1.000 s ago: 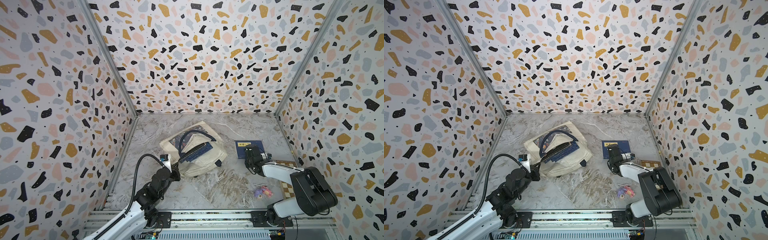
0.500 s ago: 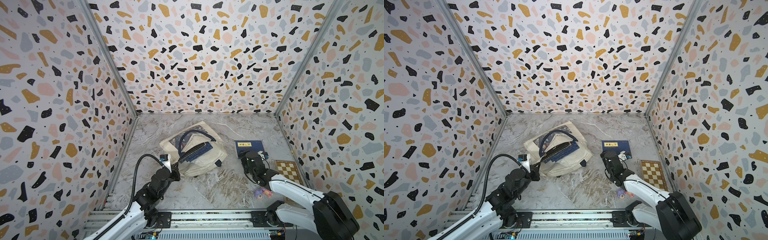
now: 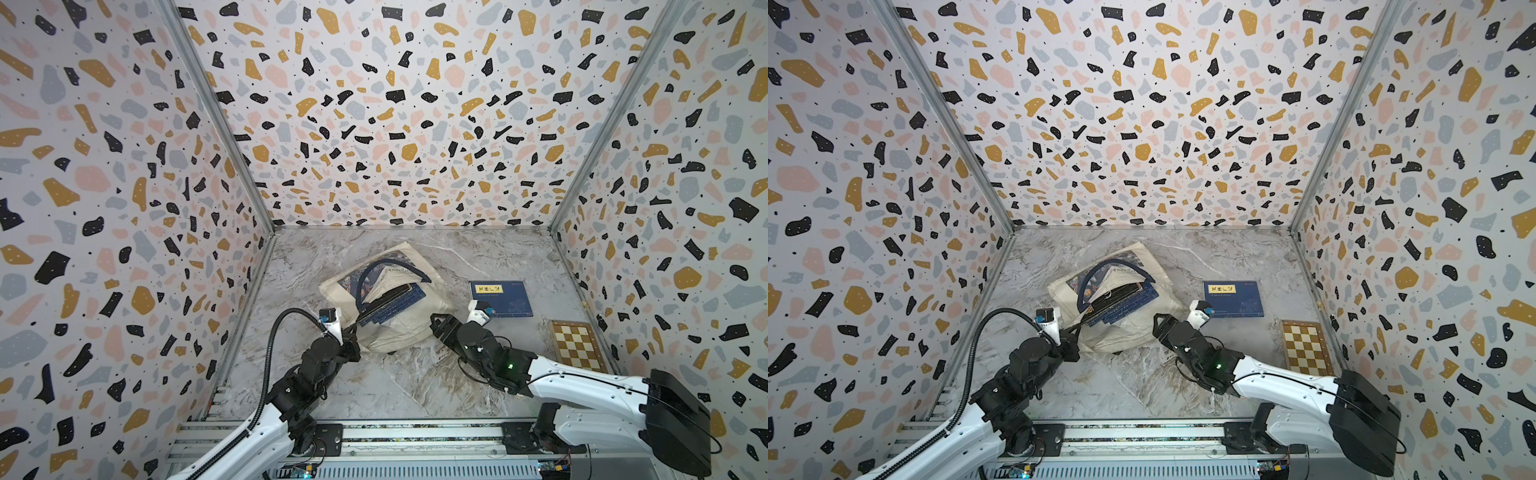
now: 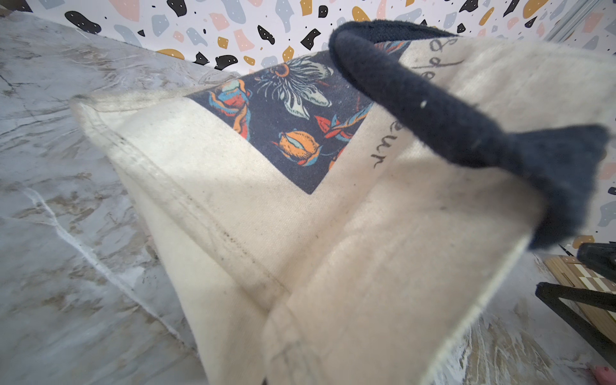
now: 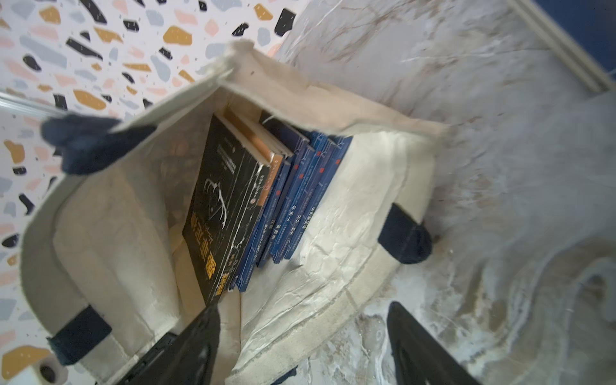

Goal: Take out the books from the canvas bag
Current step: Place the book on the book, then pick up the book from the canvas bag.

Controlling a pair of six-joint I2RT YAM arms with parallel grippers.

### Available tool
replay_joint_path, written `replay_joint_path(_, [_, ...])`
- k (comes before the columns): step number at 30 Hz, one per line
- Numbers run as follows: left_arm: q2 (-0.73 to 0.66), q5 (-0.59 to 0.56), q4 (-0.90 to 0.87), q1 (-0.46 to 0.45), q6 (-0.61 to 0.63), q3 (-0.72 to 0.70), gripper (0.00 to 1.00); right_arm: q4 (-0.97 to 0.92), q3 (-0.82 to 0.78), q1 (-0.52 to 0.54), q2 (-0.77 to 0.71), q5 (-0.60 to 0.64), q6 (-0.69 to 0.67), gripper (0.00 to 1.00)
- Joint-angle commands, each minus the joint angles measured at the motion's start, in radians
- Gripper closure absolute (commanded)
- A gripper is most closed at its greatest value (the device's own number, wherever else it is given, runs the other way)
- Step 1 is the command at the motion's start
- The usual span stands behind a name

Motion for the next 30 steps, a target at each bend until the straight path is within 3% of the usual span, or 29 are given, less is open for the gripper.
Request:
replay_joint_path(1, [-0.015, 0.020, 0.066, -0.001, 0.007, 0.007, 1.00, 0.057, 0.112, 0.027, 0.085, -0.036, -0.103, 0.23])
replay_joint_path(16, [-0.033, -0.001, 0.051, -0.001, 0.011, 0.003, 1.00, 0.065, 0.430, 0.013, 0.485, -0.157, -0.182, 0.31])
replay_joint_path(30, [-0.030, -0.004, 0.053, -0.001, 0.012, 0.004, 1.00, 0.089, 0.565, -0.072, 0.667, -0.262, -0.243, 0.47])
